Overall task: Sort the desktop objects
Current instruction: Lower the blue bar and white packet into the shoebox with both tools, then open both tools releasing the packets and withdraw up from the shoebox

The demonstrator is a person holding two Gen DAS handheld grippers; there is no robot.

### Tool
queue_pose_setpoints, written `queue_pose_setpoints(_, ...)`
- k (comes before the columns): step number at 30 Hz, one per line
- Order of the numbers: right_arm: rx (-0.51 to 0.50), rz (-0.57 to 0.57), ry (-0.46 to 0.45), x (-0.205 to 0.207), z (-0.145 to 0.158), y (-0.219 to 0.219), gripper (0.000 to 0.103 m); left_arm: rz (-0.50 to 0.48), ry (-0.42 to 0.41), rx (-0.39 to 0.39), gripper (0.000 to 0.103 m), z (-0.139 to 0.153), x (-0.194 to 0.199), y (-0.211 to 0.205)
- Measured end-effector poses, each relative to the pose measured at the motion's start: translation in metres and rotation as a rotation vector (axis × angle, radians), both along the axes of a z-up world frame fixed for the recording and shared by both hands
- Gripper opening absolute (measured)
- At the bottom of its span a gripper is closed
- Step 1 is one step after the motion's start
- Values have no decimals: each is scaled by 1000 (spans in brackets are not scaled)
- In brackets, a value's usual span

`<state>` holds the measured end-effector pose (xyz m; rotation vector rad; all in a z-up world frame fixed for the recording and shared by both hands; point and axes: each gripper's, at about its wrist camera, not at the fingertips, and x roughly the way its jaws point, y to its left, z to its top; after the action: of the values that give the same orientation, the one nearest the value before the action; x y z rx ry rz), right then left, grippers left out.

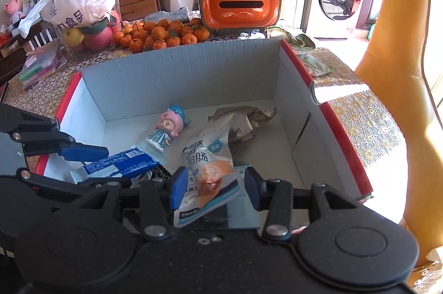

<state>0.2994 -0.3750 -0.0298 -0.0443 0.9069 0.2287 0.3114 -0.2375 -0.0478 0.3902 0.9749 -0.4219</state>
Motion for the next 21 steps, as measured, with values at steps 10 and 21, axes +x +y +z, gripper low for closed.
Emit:
queue_pose_setpoints(10,13,2,-39,-18,23,1,45,4,-42,-30,35,26,-23,10)
queue_pose_setpoints(21,53,-2,-87,-45,41,-2,46,28,-80,-76,36,44,-52,26)
